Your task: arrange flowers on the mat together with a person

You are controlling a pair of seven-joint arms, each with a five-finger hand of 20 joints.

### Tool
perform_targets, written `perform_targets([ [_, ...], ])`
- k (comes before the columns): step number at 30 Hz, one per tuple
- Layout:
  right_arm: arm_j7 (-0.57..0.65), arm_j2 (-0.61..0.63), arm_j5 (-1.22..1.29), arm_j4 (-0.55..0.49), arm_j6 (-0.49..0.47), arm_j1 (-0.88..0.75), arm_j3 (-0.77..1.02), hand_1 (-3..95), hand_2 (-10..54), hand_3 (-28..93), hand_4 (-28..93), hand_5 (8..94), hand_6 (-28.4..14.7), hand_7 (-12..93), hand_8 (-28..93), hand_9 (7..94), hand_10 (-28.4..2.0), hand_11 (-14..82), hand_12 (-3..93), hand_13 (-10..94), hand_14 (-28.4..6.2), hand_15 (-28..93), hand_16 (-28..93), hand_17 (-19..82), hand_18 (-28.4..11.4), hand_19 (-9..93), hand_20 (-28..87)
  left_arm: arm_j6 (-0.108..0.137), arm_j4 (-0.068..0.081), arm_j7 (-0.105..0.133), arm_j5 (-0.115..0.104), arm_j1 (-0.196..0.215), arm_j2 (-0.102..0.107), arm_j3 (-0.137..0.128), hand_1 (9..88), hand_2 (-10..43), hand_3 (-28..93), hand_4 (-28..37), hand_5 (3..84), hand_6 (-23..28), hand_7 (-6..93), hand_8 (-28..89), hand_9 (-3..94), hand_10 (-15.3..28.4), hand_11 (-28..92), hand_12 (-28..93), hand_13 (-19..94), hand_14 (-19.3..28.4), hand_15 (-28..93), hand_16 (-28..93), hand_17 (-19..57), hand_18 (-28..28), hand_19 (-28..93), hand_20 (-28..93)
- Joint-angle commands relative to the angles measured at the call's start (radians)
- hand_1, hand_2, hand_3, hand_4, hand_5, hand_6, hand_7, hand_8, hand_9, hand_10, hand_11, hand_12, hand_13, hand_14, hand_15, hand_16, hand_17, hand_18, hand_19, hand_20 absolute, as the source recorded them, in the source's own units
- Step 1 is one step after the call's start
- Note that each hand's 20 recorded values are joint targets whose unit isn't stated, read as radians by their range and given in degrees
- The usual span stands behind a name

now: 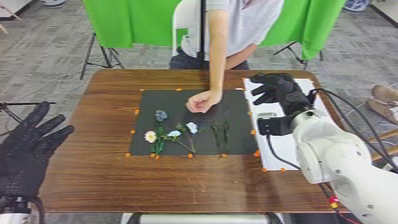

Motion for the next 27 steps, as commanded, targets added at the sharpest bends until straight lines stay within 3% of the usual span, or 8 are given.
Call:
perform_targets([
  [1, 0.018, 0.026, -0.044, 0.011, 0.023, 0.012, 0.004, 25.1, 4.2, 71, -24, 57.6, 0.1, 14, -13, 61.1, -18.1, 17.4, 14.1, 54, -18.2, 54, 9, 14, -20.5, 65, 12, 0.002, -0.001, -0.012, -0.001, 0.006, -0.008, 0.005, 19.4, 7.8, 75, -28.2, 30.3, 4.2, 9.3, -8, 30.0, 14.6, 16, 12, 21, 22.4, 44, -5, -9.3, 17.8, 38, 18],
  [7, 0.064, 0.061, -0.119, 0.04, 0.045, 0.046, -0.008, 25.8, 3.5, 72, -24, 57.0, 0.1, 14, -13, 61.1, -18.0, 17.4, 14.2, 54, -18.0, 54, 9, 15, -20.4, 65, 12, 0.002, -0.002, -0.006, 0.0, 0.011, -0.006, 0.005, 19.4, 7.7, 75, -28.2, 30.4, 4.3, 9.3, -8, 30.0, 14.6, 16, 12, 21, 22.5, 45, -5, -9.3, 17.8, 38, 18],
  [14, 0.198, 0.119, -0.278, 0.104, 0.06, 0.113, -0.059, 26.6, 2.2, 73, -24, 53.7, -0.5, 13, -12, 59.6, -17.8, 17.4, 14.3, 54, -17.6, 54, 9, 15, -20.4, 65, 11, 0.004, -0.002, -0.009, 0.0, 0.01, -0.005, 0.006, 19.4, 7.7, 75, -28.1, 30.4, 4.3, 9.4, -8, 30.0, 14.6, 16, 12, 21, 22.5, 45, -6, -9.3, 17.8, 38, 18],
  [23, 0.409, 0.163, -0.479, 0.245, -0.006, 0.298, -0.245, 28.4, 0.8, 73, -24, 50.7, -0.8, 13, -12, 60.9, -17.9, 19.2, 14.8, 58, -16.3, 57, 10, 17, -20.8, 68, 12, 0.002, -0.003, -0.015, 0.003, 0.005, -0.007, 0.008, 19.7, 7.7, 75, -28.0, 30.4, 4.3, 9.3, -8, 30.0, 14.6, 16, 12, 21, 22.5, 45, -6, -9.3, 17.8, 38, 18],
  [27, 0.478, 0.17, -0.539, 0.313, -0.057, 0.387, -0.344, 29.2, -0.1, 73, -24, 50.2, -0.9, 12, -12, 62.5, -18.2, 20.0, 14.9, 60, -15.9, 58, 10, 19, -21.6, 70, 11, 0.009, -0.003, -0.003, -0.007, 0.012, 0.007, 0.009, 19.7, 7.7, 75, -27.9, 30.4, 4.3, 9.5, -8, 30.1, 14.6, 16, 12, 21, 22.5, 45, -6, -9.3, 17.8, 38, 18],
])
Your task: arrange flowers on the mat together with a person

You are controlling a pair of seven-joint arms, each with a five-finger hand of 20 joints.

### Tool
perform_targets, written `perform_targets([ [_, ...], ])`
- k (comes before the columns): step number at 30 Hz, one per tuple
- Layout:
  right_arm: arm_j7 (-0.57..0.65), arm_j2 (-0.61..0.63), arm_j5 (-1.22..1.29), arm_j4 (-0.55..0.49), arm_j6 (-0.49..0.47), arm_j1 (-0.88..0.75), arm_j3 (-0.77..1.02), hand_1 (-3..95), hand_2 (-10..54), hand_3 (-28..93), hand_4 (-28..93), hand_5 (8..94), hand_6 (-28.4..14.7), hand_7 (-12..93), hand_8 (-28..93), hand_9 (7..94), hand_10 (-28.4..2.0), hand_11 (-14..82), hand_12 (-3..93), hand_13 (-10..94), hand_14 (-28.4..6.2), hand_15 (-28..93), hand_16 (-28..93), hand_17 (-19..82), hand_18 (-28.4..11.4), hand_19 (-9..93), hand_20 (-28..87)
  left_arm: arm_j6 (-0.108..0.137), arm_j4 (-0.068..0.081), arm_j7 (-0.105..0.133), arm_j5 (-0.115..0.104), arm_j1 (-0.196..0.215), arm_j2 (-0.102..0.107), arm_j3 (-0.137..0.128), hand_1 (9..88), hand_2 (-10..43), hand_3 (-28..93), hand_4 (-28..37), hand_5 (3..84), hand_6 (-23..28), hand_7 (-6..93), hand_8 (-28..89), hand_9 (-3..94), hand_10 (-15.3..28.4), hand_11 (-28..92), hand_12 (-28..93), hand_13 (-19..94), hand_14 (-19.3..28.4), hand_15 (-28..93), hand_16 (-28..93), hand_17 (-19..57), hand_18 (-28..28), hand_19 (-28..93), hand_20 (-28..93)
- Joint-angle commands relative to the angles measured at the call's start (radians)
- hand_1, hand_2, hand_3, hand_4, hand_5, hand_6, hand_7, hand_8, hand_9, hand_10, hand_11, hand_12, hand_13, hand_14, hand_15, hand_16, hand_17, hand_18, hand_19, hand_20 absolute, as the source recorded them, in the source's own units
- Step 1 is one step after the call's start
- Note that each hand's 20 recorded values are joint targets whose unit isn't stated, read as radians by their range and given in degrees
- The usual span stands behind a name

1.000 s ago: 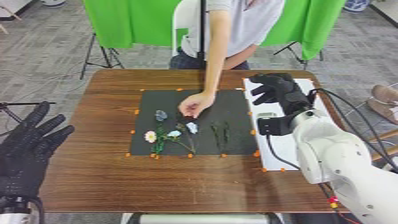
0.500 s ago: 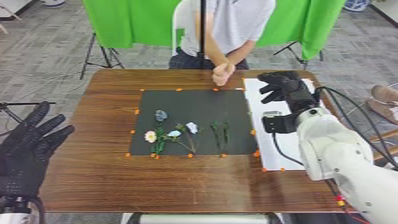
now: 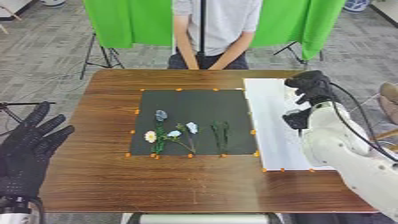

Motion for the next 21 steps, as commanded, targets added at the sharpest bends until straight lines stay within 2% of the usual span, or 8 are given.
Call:
perform_targets([
  [1, 0.112, 0.025, -0.087, 0.112, -0.102, 0.156, -0.117, 29.5, -0.3, 73, -24, 50.1, -0.9, 12, -12, 63.0, -18.2, 20.3, 14.9, 60, -15.7, 58, 10, 19, -21.7, 70, 11, 0.01, -0.002, -0.002, -0.007, 0.012, 0.007, 0.009, 19.7, 7.7, 75, -27.9, 30.4, 4.3, 9.5, -8, 30.1, 14.6, 16, 12, 21, 22.5, 45, -6, -9.3, 17.8, 38, 18],
  [2, 0.119, 0.028, -0.085, 0.134, -0.112, 0.187, -0.15, 29.7, -0.6, 73, -24, 50.1, -0.9, 12, -12, 63.4, -18.3, 20.5, 14.9, 61, -15.6, 59, 10, 20, -21.8, 70, 11, 0.014, -0.001, 0.008, -0.012, 0.014, 0.013, 0.012, 19.7, 7.7, 75, -27.8, 30.4, 4.3, 9.5, -8, 30.1, 14.6, 16, 12, 21, 22.5, 45, -6, -9.3, 17.8, 38, 18],
  [5, 0.127, 0.022, -0.087, 0.198, -0.159, 0.239, -0.206, 30.9, -1.2, 73, -24, 49.8, -1.1, 12, -11, 63.8, -18.4, 20.5, 14.9, 62, -15.6, 59, 10, 20, -22.0, 71, 10, 0.006, 0.0, -0.011, -0.002, 0.003, 0.005, 0.011, 19.7, 7.6, 75, -27.8, 30.4, 4.3, 9.5, -8, 30.1, 14.5, 16, 12, 21, 22.5, 45, -6, -9.3, 17.8, 38, 17],
  [6, 0.114, 0.024, -0.073, 0.221, -0.161, 0.261, -0.231, 31.4, -1.5, 73, -24, 49.7, -1.1, 12, -11, 63.7, -18.4, 20.5, 14.9, 62, -15.6, 59, 10, 20, -22.0, 71, 10, 0.01, 0.001, -0.002, -0.007, 0.004, 0.01, 0.015, 19.7, 7.6, 75, -27.8, 30.4, 4.3, 9.5, -8, 30.1, 14.5, 16, 12, 21, 22.5, 45, -6, -9.3, 17.8, 38, 17],
  [9, 0.129, 0.016, -0.083, 0.281, -0.218, 0.304, -0.28, 33.2, -1.7, 73, -24, 49.3, -0.7, 12, -11, 63.4, -18.0, 20.3, 14.9, 62, -15.1, 58, 10, 20, -21.6, 71, 9, 0.007, 0.002, -0.002, -0.006, 0.001, 0.012, 0.018, 19.7, 7.6, 75, -27.7, 30.4, 4.3, 9.4, -8, 30.1, 14.5, 16, 12, 21, 22.5, 45, -6, -9.3, 17.8, 38, 17],
  [13, 0.16, 0.017, -0.101, 0.31, -0.244, 0.316, -0.295, 34.2, -2.4, 74, -24, 49.1, -0.3, 12, -12, 63.1, -17.6, 20.3, 14.9, 62, -14.7, 57, 10, 20, -21.4, 71, 8, 0.001, 0.004, -0.017, 0.001, -0.012, 0.005, 0.02, 19.8, 7.6, 75, -27.5, 30.3, 4.3, 9.5, -8, 30.0, 14.6, 16, 12, 21, 22.5, 45, -6, -9.3, 17.8, 38, 17],
  [19, 0.152, 0.02, -0.075, 0.354, -0.299, 0.36, -0.341, 34.7, -2.9, 75, -25, 48.8, 0.1, 12, -12, 63.2, -17.6, 20.3, 14.8, 62, -14.6, 57, 10, 20, -21.3, 72, 7, -0.012, 0.009, -0.027, 0.008, -0.024, 0.004, 0.019, 19.9, 7.6, 75, -27.3, 30.3, 4.3, 9.5, -8, 30.1, 14.6, 17, 12, 21, 22.5, 45, -6, -9.3, 17.8, 38, 17],
  [21, 0.144, 0.017, -0.064, 0.372, -0.311, 0.396, -0.38, 35.1, -3.1, 74, -25, 48.3, 0.4, 12, -12, 63.1, -17.5, 20.1, 14.7, 62, -14.6, 57, 10, 20, -21.2, 72, 6, -0.007, 0.008, -0.02, 0.003, -0.02, 0.006, 0.022, 19.9, 7.6, 75, -27.4, 30.3, 4.3, 9.4, -8, 30.1, 14.6, 17, 12, 21, 22.5, 45, -6, -9.3, 17.8, 38, 17],
])
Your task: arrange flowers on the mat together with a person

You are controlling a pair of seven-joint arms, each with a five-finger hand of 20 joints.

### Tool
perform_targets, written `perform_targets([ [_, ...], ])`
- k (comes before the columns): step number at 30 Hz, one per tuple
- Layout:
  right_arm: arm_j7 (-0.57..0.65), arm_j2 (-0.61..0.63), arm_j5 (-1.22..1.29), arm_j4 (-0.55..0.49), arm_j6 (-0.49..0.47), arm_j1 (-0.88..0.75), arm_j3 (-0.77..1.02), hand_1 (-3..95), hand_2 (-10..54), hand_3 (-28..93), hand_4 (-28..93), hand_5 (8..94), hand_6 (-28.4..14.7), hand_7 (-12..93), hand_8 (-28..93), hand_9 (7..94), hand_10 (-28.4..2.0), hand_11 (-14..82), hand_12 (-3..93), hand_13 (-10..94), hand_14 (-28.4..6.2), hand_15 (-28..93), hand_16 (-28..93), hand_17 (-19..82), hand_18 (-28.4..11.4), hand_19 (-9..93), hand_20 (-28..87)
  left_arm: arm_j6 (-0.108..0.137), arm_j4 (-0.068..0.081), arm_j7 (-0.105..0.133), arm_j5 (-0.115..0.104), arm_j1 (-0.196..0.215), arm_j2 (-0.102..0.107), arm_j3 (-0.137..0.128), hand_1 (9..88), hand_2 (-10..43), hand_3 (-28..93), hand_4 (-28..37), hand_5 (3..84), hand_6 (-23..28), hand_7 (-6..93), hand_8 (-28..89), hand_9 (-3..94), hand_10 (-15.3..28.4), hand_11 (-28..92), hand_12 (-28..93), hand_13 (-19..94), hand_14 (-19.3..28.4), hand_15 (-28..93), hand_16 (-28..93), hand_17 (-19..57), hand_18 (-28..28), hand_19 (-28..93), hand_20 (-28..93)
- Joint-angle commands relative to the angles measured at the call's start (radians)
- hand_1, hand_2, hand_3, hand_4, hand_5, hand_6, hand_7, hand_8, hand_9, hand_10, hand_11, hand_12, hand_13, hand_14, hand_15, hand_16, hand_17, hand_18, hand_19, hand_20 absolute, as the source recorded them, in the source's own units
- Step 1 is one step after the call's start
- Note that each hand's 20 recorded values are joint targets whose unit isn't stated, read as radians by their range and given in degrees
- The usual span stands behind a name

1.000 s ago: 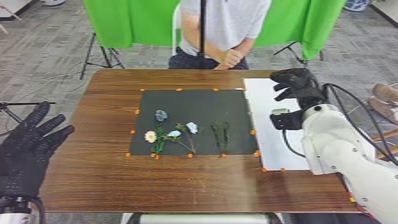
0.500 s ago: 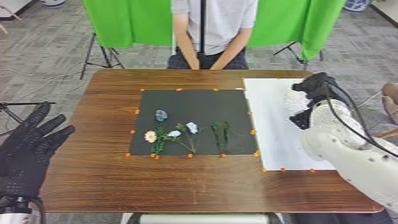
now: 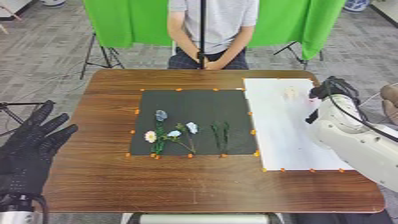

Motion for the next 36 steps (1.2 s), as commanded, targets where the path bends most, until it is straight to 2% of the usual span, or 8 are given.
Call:
perform_targets([
  [1, -0.007, 0.0, 0.021, 0.057, -0.061, 0.091, -0.077, 35.3, -3.2, 75, -25, 48.0, 0.5, 12, -12, 62.9, -17.5, 20.0, 14.7, 62, -14.6, 57, 10, 20, -21.1, 72, 6, -0.01, 0.008, -0.012, 0.004, -0.002, -0.003, 0.004, 19.9, 7.6, 75, -27.4, 30.3, 4.3, 9.4, -8, 30.0, 14.6, 16, 12, 21, 22.4, 45, -6, -9.3, 17.8, 38, 17],
  [15, -0.085, -0.09, 0.088, 0.188, -0.21, 0.186, -0.151, 36.3, -5.2, 77, -25, 38.9, 1.5, 10, -11, 60.1, -17.8, 18.7, 14.8, 61, -14.6, 56, 10, 20, -21.3, 72, 5, 0.014, 0.01, 0.039, -0.031, 0.003, 0.031, 0.023, 20.0, 7.5, 75, -27.3, 30.3, 4.3, 9.6, -8, 30.0, 14.7, 16, 12, 21, 22.4, 45, -6, -9.3, 17.8, 38, 17],
  [19, -0.092, -0.108, 0.085, 0.206, -0.231, 0.181, -0.148, 36.3, -5.3, 77, -25, 38.0, 2.1, 10, -11, 59.5, -17.7, 18.6, 14.9, 61, -14.6, 56, 10, 20, -21.5, 71, 4, 0.012, 0.015, 0.041, -0.032, -0.006, 0.038, 0.027, 20.1, 7.6, 75, -27.3, 30.3, 4.2, 9.6, -8, 30.0, 14.7, 17, 12, 21, 22.4, 45, -6, -9.3, 17.8, 38, 17],
  [22, -0.097, -0.125, 0.086, 0.223, -0.244, 0.191, -0.154, 36.4, -5.3, 77, -25, 39.3, 2.9, 11, -11, 59.8, -17.7, 18.3, 14.6, 61, -14.5, 56, 10, 20, -21.5, 71, 4, 0.013, 0.014, 0.059, -0.041, 0.002, 0.043, 0.03, 20.2, 7.6, 75, -27.1, 30.4, 4.3, 9.7, -8, 30.0, 14.7, 17, 12, 21, 22.4, 45, -6, -9.3, 17.8, 38, 17],
  [23, -0.089, -0.124, 0.085, 0.223, -0.245, 0.189, -0.152, 36.5, -5.3, 77, -25, 39.8, 2.9, 11, -11, 59.9, -17.7, 18.2, 14.6, 61, -14.5, 56, 10, 20, -21.6, 71, 4, 0.008, 0.016, 0.049, -0.036, -0.005, 0.039, 0.032, 20.2, 7.7, 75, -27.1, 30.4, 4.3, 9.7, -8, 30.0, 14.7, 17, 12, 21, 22.4, 45, -6, -9.3, 17.8, 38, 17],
  [26, -0.085, -0.13, 0.087, 0.234, -0.245, 0.199, -0.158, 36.6, -5.3, 77, -26, 40.8, 2.9, 11, -11, 60.2, -17.8, 17.9, 14.4, 62, -14.5, 55, 10, 20, -21.7, 71, 4, 0.018, 0.017, 0.066, -0.044, -0.006, 0.049, 0.036, 20.2, 7.6, 75, -27.0, 30.3, 4.4, 9.7, -8, 30.0, 14.7, 17, 12, 21, 22.4, 45, -6, -9.3, 17.8, 38, 18],
  [30, -0.071, -0.128, 0.07, 0.24, -0.234, 0.215, -0.179, 36.7, -5.1, 77, -26, 41.4, 2.9, 12, -11, 60.9, -17.9, 17.8, 14.4, 63, -14.6, 55, 10, 21, -22.0, 71, 4, 0.017, 0.017, 0.063, -0.041, -0.011, 0.047, 0.034, 20.3, 7.6, 75, -27.0, 30.4, 4.4, 9.5, -8, 30.0, 14.7, 17, 12, 21, 22.4, 45, -6, -9.3, 17.8, 38, 17],
  [36, -0.042, -0.126, 0.058, 0.244, -0.217, 0.236, -0.202, 36.5, -5.1, 76, -25, 42.2, 2.7, 11, -11, 64.2, -18.4, 17.4, 14.3, 67, -14.1, 55, 11, 22, -23.3, 73, 4, 0.013, 0.019, 0.049, -0.036, -0.023, 0.042, 0.035, 20.4, 7.5, 75, -26.9, 30.4, 4.4, 9.6, -8, 30.0, 14.7, 17, 12, 21, 22.4, 45, -6, -9.3, 17.8, 38, 17],
])
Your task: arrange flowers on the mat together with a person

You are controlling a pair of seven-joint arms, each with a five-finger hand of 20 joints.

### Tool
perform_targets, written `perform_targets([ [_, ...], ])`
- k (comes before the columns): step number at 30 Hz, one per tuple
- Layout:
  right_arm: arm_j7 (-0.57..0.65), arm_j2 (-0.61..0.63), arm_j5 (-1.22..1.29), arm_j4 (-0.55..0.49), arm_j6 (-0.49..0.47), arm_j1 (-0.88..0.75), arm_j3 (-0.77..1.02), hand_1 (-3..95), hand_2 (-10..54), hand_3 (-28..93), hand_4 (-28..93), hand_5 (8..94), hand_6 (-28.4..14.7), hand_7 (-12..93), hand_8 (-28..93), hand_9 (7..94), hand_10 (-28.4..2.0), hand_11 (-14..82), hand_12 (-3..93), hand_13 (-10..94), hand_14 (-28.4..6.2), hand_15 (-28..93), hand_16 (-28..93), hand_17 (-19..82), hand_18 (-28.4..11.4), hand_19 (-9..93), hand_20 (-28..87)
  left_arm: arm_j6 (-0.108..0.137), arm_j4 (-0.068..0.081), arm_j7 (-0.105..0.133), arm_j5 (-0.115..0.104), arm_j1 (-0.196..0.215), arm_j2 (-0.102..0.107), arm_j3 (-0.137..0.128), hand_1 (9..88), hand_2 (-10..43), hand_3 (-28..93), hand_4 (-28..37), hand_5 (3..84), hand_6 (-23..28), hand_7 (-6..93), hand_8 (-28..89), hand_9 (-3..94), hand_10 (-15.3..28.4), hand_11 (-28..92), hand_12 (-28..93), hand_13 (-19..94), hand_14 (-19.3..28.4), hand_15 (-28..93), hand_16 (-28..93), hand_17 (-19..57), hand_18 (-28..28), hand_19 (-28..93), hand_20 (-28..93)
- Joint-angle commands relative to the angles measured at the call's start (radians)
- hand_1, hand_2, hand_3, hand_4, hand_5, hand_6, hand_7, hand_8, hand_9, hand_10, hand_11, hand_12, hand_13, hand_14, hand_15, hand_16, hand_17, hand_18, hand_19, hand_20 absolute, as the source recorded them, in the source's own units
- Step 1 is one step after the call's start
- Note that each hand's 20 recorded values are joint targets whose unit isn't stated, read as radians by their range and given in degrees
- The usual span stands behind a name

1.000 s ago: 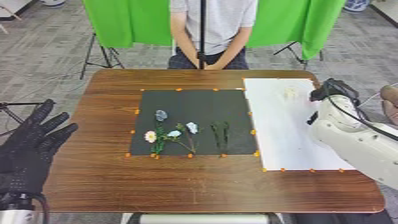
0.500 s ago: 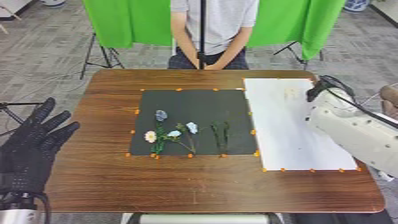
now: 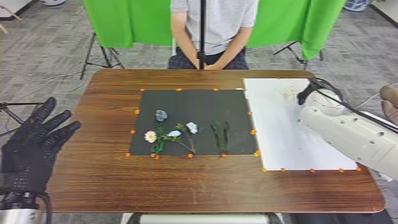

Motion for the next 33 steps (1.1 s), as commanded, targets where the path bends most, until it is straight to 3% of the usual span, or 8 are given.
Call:
perform_targets([
  [1, 0.042, 0.0, -0.031, 0.011, 0.014, 0.04, -0.013, 36.4, -5.1, 76, -25, 42.3, 2.7, 11, -11, 64.8, -18.5, 17.4, 14.3, 68, -14.0, 55, 11, 23, -23.4, 73, 4, 0.007, 0.008, -0.007, -0.001, -0.006, 0.001, 0.007, 20.4, 7.5, 75, -26.9, 30.4, 4.4, 9.6, -8, 30.1, 14.7, 17, 12, 21, 22.4, 45, -6, -9.3, 17.8, 38, 17],
  [9, 0.047, -0.005, 0.01, 0.038, -0.038, 0.047, -0.005, 36.5, -4.9, 75, -25, 42.5, 2.3, 11, -11, 65.9, -18.9, 16.9, 14.4, 69, -13.9, 55, 12, 24, -23.9, 73, 3, 0.004, 0.01, -0.011, 0.0, -0.017, 0.003, 0.009, 20.4, 7.5, 75, -27.0, 30.4, 4.4, 9.6, -8, 30.1, 14.7, 17, 12, 21, 22.4, 45, -6, -9.3, 17.8, 38, 17],
  [13, 0.045, -0.005, 0.033, 0.045, -0.056, 0.038, 0.004, 36.5, -4.8, 75, -25, 43.3, 2.4, 11, -11, 65.5, -19.1, 16.5, 14.3, 68, -14.4, 54, 12, 23, -24.1, 73, 3, 0.009, 0.01, 0.002, -0.006, -0.012, 0.008, 0.01, 20.3, 7.5, 75, -26.9, 30.4, 4.3, 9.7, -8, 30.1, 14.8, 17, 12, 21, 22.5, 45, -6, -9.3, 17.7, 38, 17],
  [14, 0.042, -0.007, 0.037, 0.048, -0.062, 0.036, 0.006, 36.5, -4.8, 75, -25, 43.8, 2.4, 11, -11, 65.2, -19.2, 16.3, 14.2, 68, -14.4, 54, 12, 23, -24.2, 73, 3, 0.018, 0.01, 0.018, -0.02, -0.004, 0.025, 0.011, 20.3, 7.5, 75, -26.9, 30.4, 4.3, 9.7, -8, 30.1, 14.7, 17, 12, 21, 22.4, 45, -6, -9.3, 17.7, 38, 17],
  [24, 0.011, -0.01, 0.042, 0.046, -0.062, 0.015, 0.01, 38.0, -5.4, 75, -25, 49.6, 3.3, 12, -12, 64.5, -18.2, 16.2, 14.4, 67, -14.0, 53, 12, 22, -23.8, 71, 2, 0.019, 0.014, 0.028, -0.024, -0.008, 0.032, 0.019, 20.4, 7.5, 75, -26.9, 30.4, 4.4, 9.7, -8, 30.1, 14.8, 17, 12, 21, 22.4, 45, -6, -9.3, 17.8, 38, 18],
  [26, 0.0, -0.007, 0.034, 0.043, -0.049, 0.011, 0.002, 39.0, -6.0, 75, -26, 53.7, 3.9, 14, -13, 65.4, -16.9, 16.5, 14.4, 67, -13.3, 53, 12, 22, -23.5, 71, 2, 0.027, 0.014, 0.04, -0.036, -0.002, 0.046, 0.02, 20.4, 7.4, 75, -26.9, 30.4, 4.4, 9.6, -8, 30.1, 14.8, 17, 12, 21, 22.5, 45, -6, -9.3, 17.8, 38, 18],
  [29, -0.038, -0.008, 0.026, 0.044, -0.066, -0.004, 0.011, 42.7, -8.6, 75, -27, 60.4, 4.2, 14, -13, 69.2, -13.3, 16.4, 14.2, 69, -11.6, 50, 14, 24, -22.5, 70, 4, 0.023, 0.014, 0.029, -0.03, -0.006, 0.038, 0.018, 20.4, 7.4, 75, -26.9, 30.4, 4.4, 9.7, -8, 30.1, 14.8, 17, 12, 21, 22.5, 45, -6, -9.3, 17.7, 38, 17],
  [33, -0.037, -0.017, 0.023, 0.044, -0.068, -0.023, 0.016, 51.5, -9.5, 68, -28, 72.1, 4.3, 15, -5, 82.8, -6.4, 7.9, 22.4, 78, -7.0, 38, 21, 29, -16.8, 69, 5, 0.024, 0.014, 0.033, -0.032, -0.006, 0.04, 0.02, 20.4, 7.4, 75, -26.9, 30.4, 4.4, 9.7, -8, 30.1, 14.8, 17, 12, 21, 22.5, 45, -6, -9.3, 17.8, 38, 17],
])
